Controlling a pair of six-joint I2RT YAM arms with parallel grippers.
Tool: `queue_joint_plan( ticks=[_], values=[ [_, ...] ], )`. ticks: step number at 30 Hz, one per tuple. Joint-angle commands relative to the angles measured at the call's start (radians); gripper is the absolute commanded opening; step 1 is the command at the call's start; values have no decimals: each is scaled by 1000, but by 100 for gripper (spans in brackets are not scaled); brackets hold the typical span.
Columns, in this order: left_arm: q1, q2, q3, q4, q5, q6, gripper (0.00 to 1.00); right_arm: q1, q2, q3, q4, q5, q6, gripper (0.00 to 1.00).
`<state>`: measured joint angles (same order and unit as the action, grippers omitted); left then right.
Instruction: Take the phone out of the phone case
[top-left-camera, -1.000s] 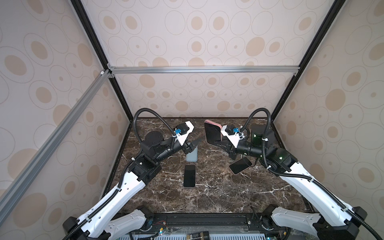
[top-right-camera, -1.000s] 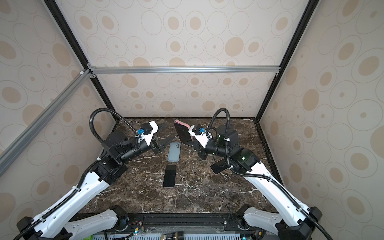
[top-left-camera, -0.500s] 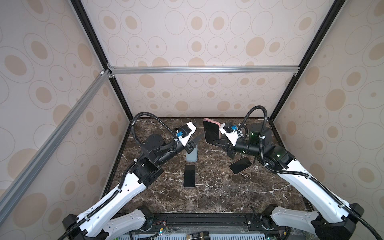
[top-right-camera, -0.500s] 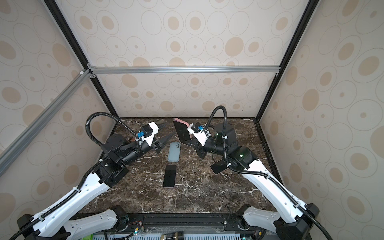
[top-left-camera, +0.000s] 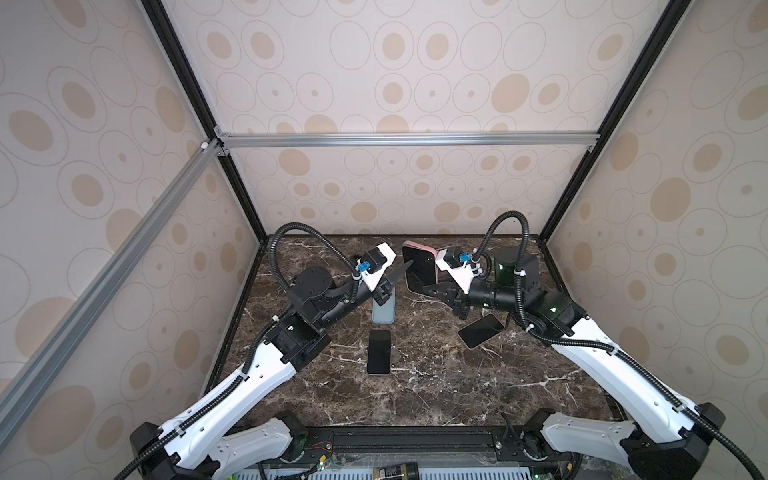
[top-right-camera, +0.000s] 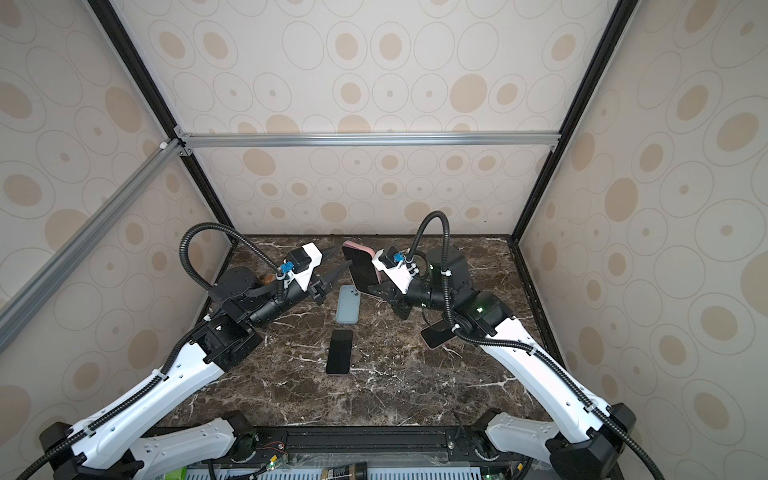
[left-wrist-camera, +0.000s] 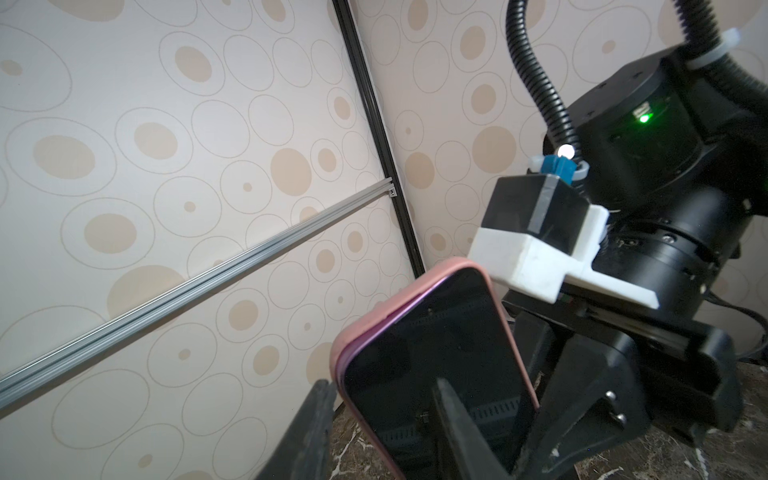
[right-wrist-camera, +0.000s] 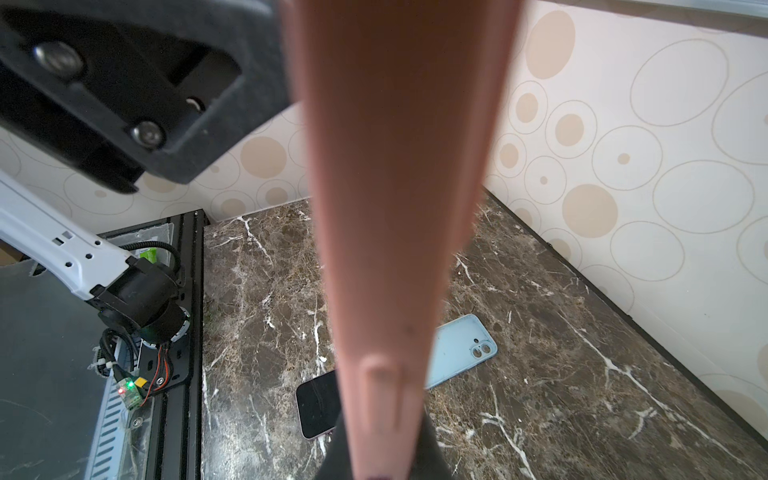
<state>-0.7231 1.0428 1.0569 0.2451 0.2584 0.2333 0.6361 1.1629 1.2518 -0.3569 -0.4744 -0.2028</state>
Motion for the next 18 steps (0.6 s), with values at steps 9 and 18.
queue_joint_plan(
  ticks=[9, 18],
  values=[
    [-6, 1, 18, 21, 9, 18, 33, 7, -11, 40, 41, -32, -18, 0],
    [-6, 24, 39, -10, 72, 21, 32, 7, -5, 47, 29, -56, -31, 0]
  ],
)
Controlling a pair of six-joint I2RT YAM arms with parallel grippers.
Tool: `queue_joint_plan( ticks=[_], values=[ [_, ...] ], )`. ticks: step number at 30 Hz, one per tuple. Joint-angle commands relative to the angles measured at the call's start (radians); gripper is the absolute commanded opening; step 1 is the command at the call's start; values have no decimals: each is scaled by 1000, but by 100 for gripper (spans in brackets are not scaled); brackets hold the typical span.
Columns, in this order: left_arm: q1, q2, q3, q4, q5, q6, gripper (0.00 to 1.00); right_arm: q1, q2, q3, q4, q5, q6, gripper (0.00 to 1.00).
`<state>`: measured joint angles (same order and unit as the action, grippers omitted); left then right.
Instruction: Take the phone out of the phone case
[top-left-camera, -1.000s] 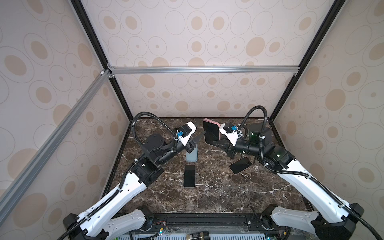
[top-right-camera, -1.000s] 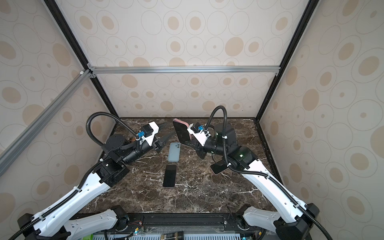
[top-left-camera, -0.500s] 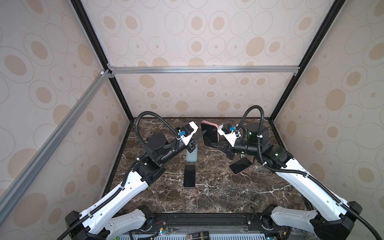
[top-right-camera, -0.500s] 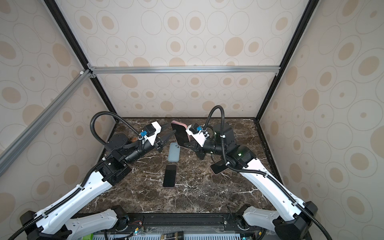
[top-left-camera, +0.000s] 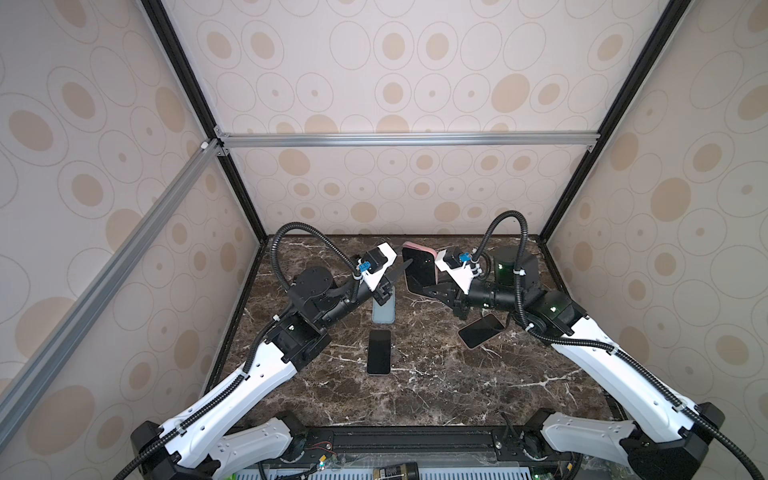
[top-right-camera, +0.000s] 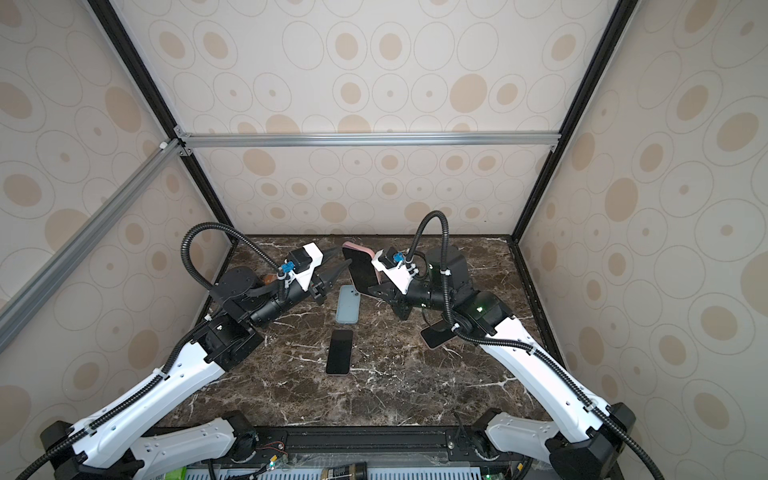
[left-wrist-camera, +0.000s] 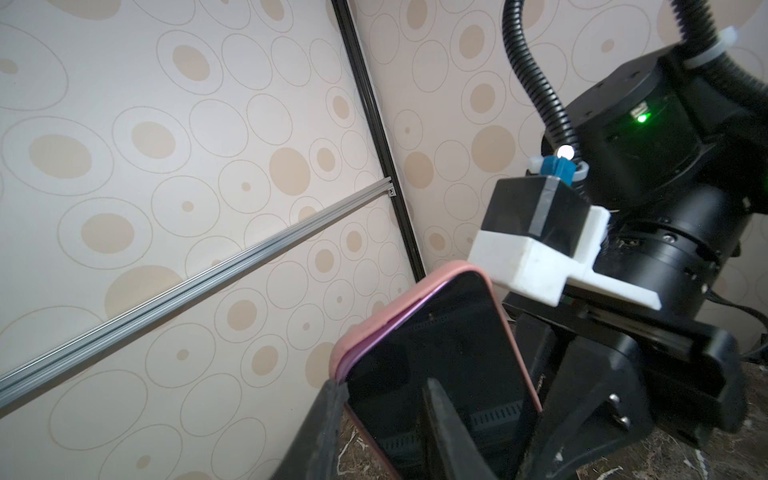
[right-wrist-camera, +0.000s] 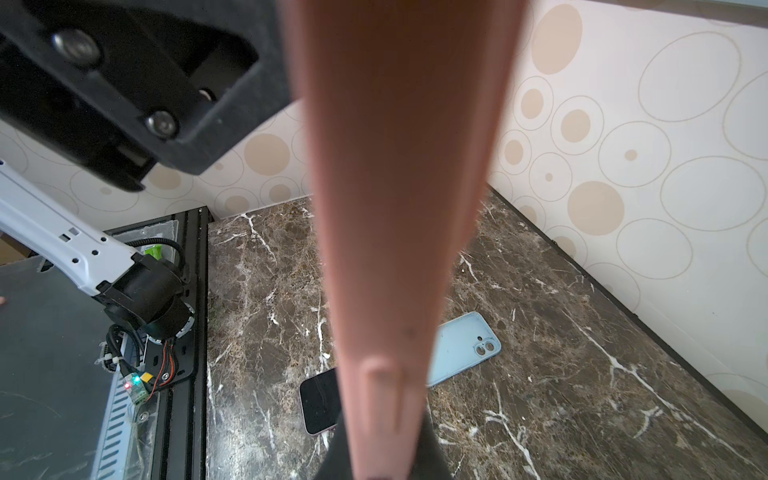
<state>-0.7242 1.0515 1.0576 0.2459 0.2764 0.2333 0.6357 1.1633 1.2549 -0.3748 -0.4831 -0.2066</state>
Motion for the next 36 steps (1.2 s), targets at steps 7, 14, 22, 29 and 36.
queue_joint_plan(
  ticks=[7, 14, 22, 29, 36],
  values=[
    [-4, 45, 59, -71, 175, 24, 28, 8, -5, 51, 49, -66, -49, 0],
    [-5, 77, 80, -150, 270, 37, 25, 7, -19, 33, 85, -100, -87, 0],
    [-5, 112, 87, -217, 362, 51, 26, 8, -30, 23, 107, -171, -157, 0],
    [-4, 136, 91, -254, 421, 63, 25, 11, -25, 37, 95, -220, -190, 0],
    [-4, 156, 108, -282, 450, 74, 25, 21, -18, 37, 95, -248, -210, 0]
  ],
)
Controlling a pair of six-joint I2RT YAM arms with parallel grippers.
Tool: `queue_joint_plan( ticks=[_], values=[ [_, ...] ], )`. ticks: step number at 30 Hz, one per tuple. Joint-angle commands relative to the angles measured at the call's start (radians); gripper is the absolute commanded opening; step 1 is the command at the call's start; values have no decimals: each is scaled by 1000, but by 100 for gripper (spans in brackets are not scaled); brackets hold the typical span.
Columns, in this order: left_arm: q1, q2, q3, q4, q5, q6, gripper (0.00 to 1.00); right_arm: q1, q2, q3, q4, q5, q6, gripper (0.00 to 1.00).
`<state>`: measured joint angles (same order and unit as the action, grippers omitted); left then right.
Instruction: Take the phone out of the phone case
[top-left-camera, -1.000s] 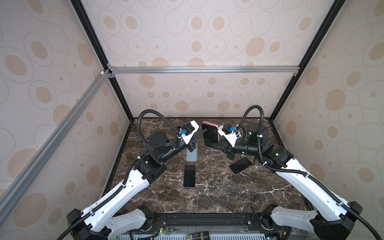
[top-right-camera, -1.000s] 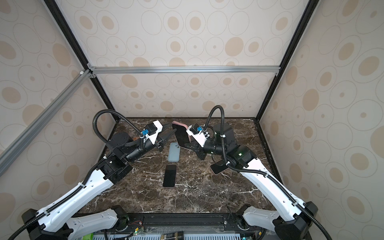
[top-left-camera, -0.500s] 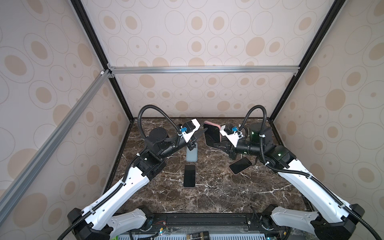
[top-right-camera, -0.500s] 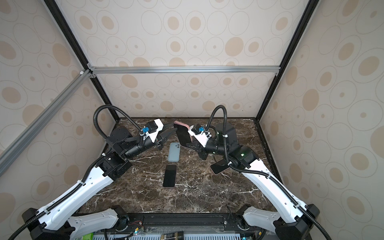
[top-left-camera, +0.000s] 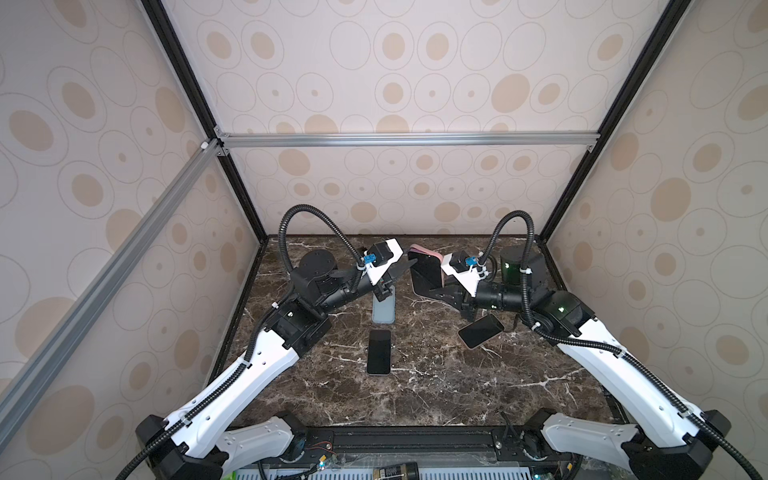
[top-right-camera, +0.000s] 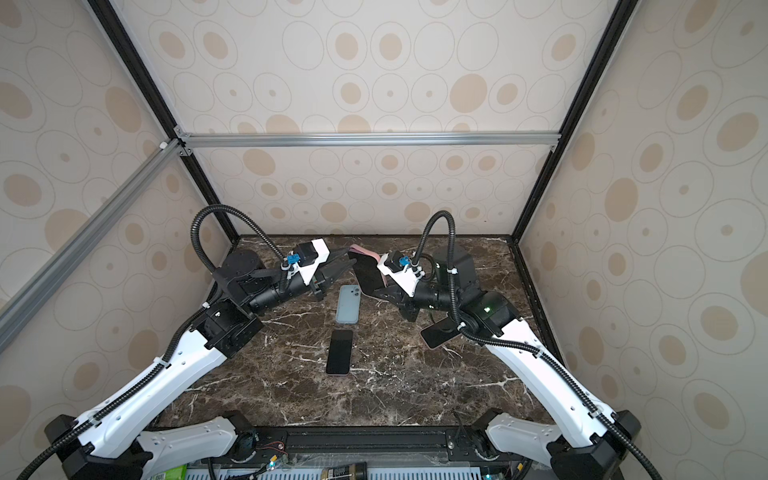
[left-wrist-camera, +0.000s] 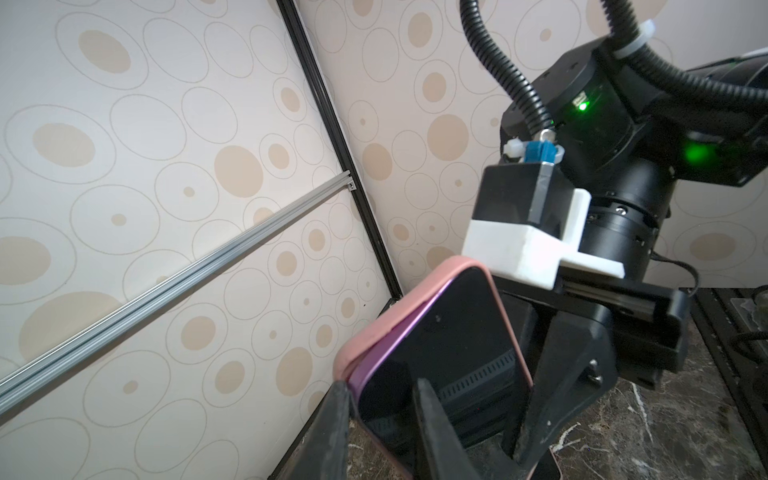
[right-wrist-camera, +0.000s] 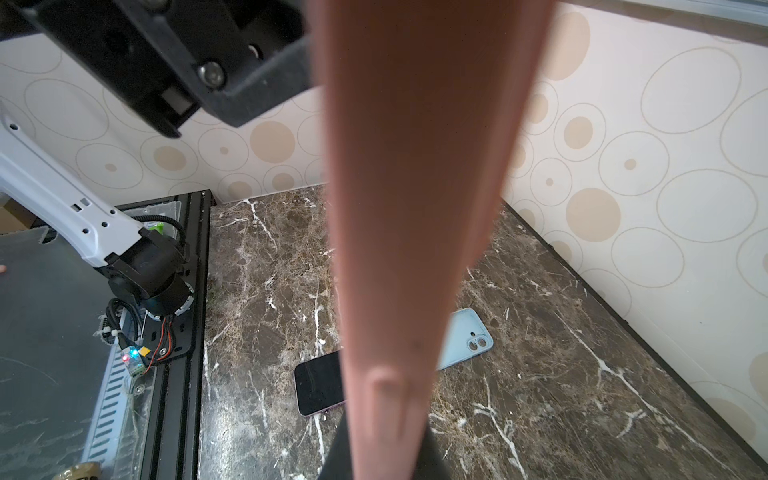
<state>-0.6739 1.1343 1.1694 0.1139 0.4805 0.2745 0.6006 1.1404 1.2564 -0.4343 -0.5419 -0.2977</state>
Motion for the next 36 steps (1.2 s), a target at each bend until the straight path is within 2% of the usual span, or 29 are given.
queue_joint_plan(
  ticks=[1, 13, 27, 32, 36],
  values=[
    [-55, 76, -2, -151, 256, 34, 26, 56, 4, 34, 156, -189, -121, 0],
    [17, 63, -22, -130, 498, -32, 30, 56, -6, 58, 133, -192, -131, 0],
    [20, 97, -12, -159, 546, -26, 34, 61, 25, 98, 70, -215, -167, 0],
    [20, 99, -14, -162, 557, -26, 34, 67, 35, 109, 55, -180, -177, 0],
    [21, 102, -8, -180, 581, -21, 34, 66, 43, 122, 50, -91, -150, 0]
  ],
)
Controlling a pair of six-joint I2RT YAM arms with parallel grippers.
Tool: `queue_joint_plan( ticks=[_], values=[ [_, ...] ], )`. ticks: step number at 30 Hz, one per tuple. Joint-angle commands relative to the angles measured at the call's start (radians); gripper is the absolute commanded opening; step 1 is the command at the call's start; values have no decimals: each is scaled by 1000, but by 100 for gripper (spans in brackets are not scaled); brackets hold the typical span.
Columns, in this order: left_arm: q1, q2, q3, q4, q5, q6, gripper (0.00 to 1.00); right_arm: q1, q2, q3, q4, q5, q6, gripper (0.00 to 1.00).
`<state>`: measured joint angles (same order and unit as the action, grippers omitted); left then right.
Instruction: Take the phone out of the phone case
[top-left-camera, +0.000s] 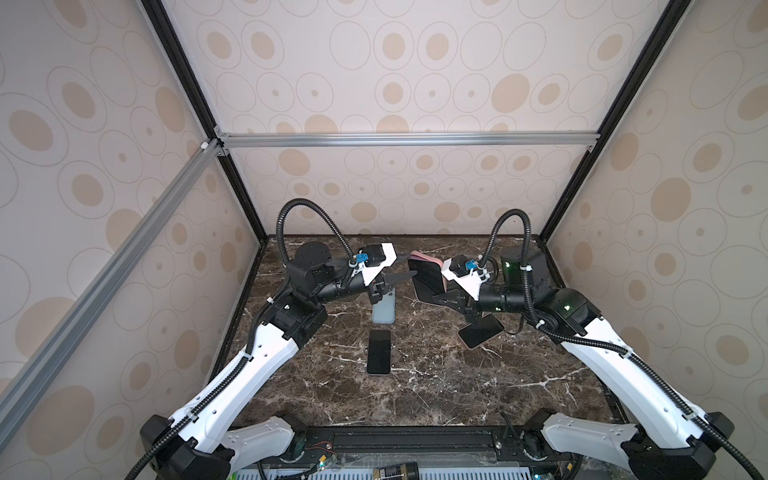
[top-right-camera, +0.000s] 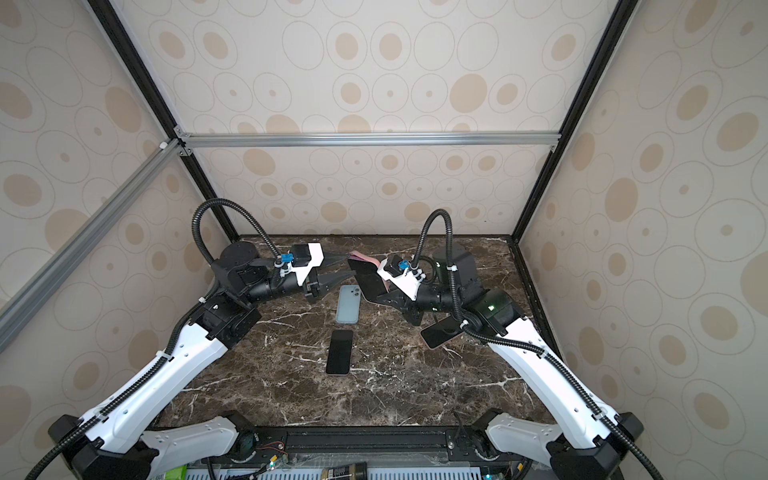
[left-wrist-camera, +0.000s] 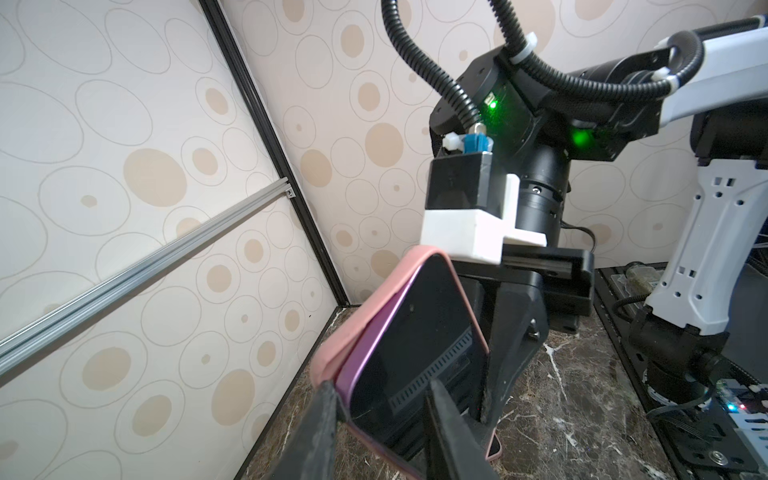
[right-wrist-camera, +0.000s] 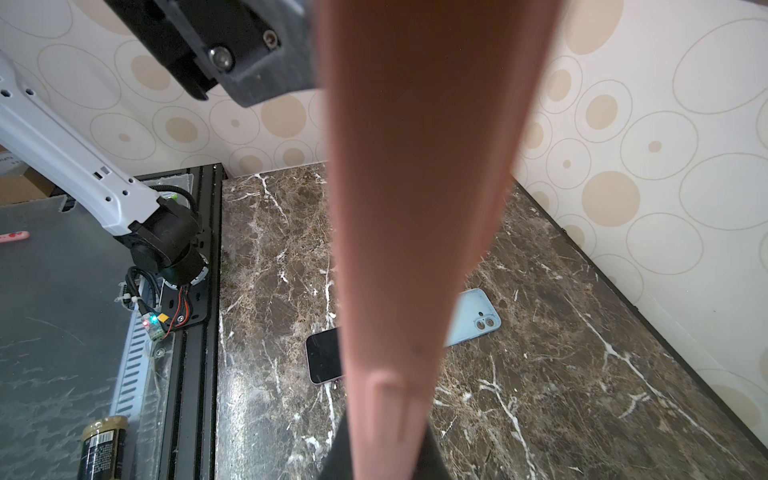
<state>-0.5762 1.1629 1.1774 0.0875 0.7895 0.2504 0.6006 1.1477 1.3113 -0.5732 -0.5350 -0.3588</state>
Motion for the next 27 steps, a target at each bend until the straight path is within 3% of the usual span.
queue_joint_plan(
  ticks=[1, 5, 17, 27],
  values=[
    [-78, 76, -11, -165, 278, 8, 34, 66, 39, 71, 183, -72, -88, 0],
    [-78, 88, 9, -204, 312, 26, 33, 66, 53, 96, 146, -14, -117, 0],
    [-77, 109, 46, -274, 402, 59, 32, 65, 80, 154, 54, -8, -225, 0],
    [-73, 75, 33, -204, 445, 18, 31, -30, 72, 157, 117, -307, -118, 0]
  ],
)
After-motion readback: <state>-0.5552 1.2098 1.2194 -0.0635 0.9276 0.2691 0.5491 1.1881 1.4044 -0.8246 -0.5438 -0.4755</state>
